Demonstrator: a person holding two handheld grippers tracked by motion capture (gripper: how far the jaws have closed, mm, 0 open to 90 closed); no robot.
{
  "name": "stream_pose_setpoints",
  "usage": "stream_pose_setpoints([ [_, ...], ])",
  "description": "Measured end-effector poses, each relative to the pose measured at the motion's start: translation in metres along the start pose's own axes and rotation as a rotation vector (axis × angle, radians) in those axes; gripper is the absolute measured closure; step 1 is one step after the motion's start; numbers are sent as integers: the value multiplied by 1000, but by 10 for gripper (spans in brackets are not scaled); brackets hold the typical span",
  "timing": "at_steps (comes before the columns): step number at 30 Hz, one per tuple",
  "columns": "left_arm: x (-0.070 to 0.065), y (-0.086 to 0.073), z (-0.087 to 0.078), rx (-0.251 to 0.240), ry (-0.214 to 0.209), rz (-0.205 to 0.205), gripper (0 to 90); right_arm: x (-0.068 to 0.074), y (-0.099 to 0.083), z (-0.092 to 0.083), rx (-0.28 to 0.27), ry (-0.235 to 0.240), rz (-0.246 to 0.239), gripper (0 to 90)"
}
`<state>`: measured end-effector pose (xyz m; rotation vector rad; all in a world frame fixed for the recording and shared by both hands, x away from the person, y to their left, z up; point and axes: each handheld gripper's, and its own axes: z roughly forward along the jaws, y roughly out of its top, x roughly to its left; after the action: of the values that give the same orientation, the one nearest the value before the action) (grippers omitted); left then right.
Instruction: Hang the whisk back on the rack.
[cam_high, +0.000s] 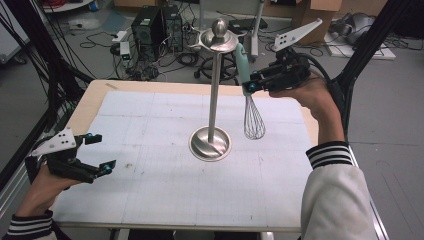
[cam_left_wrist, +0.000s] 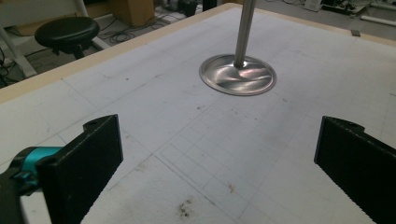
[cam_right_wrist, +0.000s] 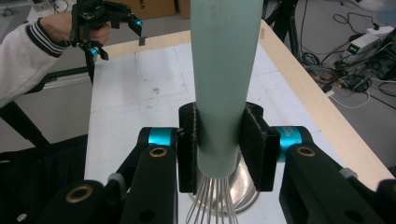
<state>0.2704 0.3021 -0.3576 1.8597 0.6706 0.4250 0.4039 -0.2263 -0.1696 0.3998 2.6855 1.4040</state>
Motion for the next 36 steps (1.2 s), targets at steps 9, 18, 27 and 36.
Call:
stream_pose_setpoints([
  [9,1,0,-1,-3,-2,-1,17,-1,4,13,16,17,1,692],
  [18,1,-1,-5,-6,2,2,17,1,4,15,25,19,-4,680],
  [27,1,-1,-5,-10,4,-2,17,9,0,8,20,-42,7,459],
  [36,-1,0,-5,-12,1,0,17,19,-27,-4,-45,-127,43,6],
])
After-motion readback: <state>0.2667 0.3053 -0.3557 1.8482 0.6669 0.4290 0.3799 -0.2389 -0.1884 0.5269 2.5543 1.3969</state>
